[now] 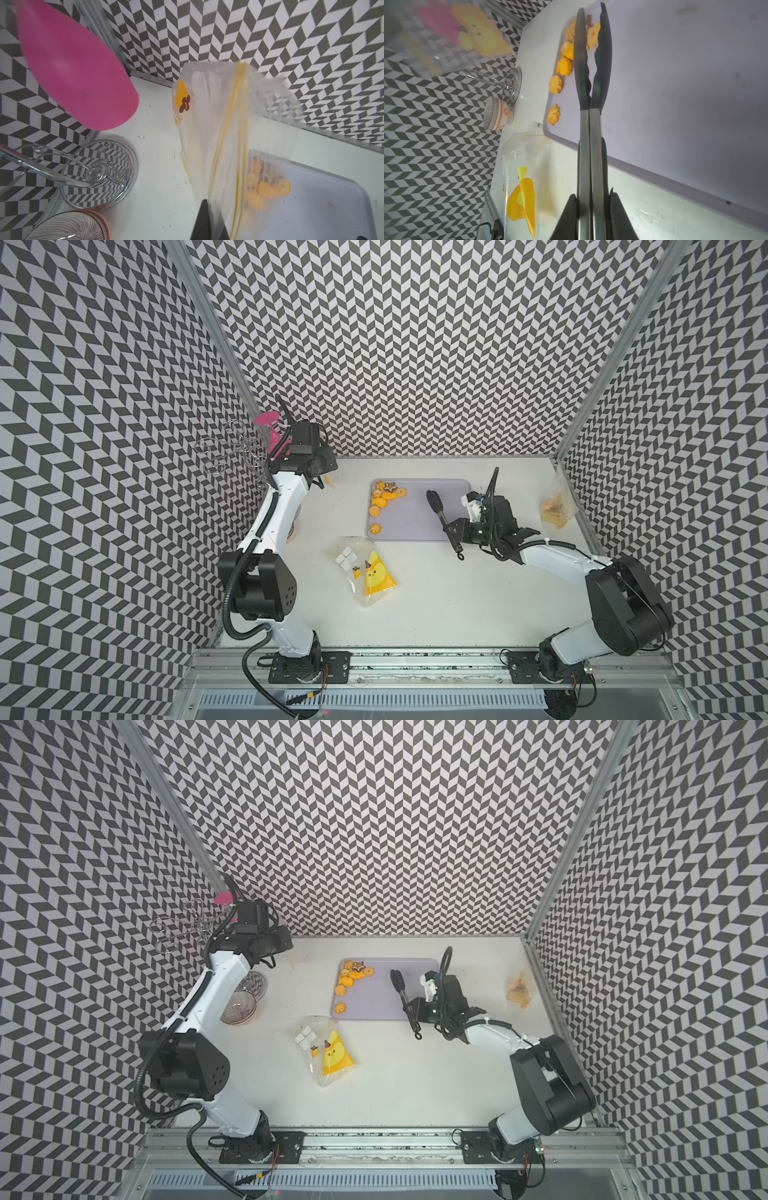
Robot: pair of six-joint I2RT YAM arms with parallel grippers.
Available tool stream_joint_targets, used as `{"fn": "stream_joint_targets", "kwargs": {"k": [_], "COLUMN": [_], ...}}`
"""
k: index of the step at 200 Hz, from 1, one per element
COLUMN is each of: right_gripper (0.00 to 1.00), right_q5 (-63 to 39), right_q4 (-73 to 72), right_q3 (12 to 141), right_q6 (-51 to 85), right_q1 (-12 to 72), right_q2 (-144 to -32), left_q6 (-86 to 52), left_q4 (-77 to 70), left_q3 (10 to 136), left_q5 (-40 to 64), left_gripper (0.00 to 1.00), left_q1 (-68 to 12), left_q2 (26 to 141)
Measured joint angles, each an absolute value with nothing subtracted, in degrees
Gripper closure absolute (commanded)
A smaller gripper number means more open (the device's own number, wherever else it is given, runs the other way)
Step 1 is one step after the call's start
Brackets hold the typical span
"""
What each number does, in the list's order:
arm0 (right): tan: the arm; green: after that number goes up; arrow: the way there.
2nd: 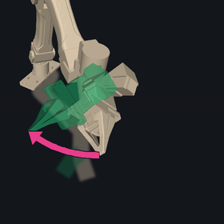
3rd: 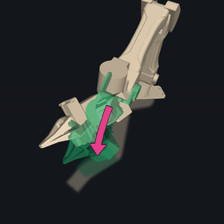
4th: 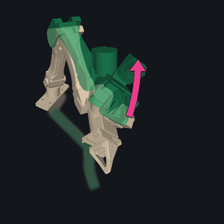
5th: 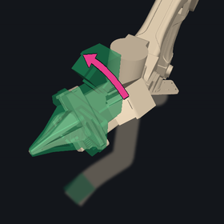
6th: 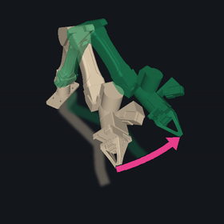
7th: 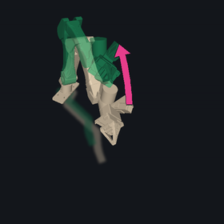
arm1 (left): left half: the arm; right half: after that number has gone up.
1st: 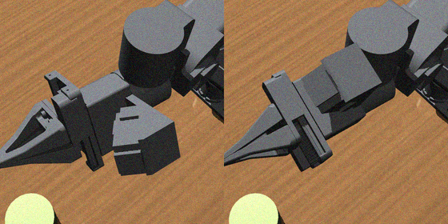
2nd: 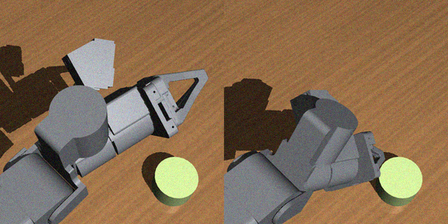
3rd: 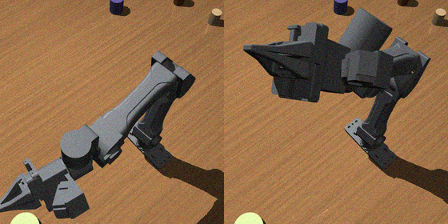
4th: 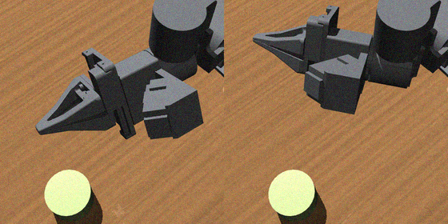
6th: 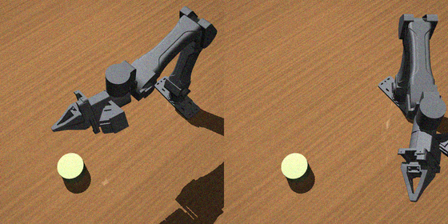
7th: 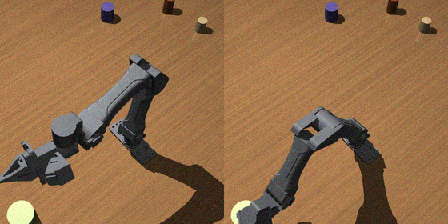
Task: Put the cookies into a resealable bag to prevent moisture
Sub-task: Adjust the ziploc bag at the center of the board.
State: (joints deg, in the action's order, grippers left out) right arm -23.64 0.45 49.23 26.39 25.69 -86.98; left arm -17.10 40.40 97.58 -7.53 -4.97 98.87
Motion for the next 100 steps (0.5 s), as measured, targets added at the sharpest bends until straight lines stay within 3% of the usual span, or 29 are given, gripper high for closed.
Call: {"fn": "stream_joint_targets", "kwargs": {"k": [60, 100], "right_gripper": [0.80, 0.81], "right_q5": [-11.2, -7.4], "right_q4": [11.6, 15.5], "right_q3": [60.3, 63.6], "right_q6": [10.2, 6.3], "right_q1": [35.8, 37.2], "right_q2": [-90.8, -93.4], "left_q6": [-14.5, -14.1], "left_q4": [42.6, 42.6], "left_q3": [93.3, 91.6], "left_q5": [-5.2, -3.7], "left_gripper": [1.00, 1.00], "left_q1": [-7.4, -7.3], "left_q2": [101.7, 101.7]}}
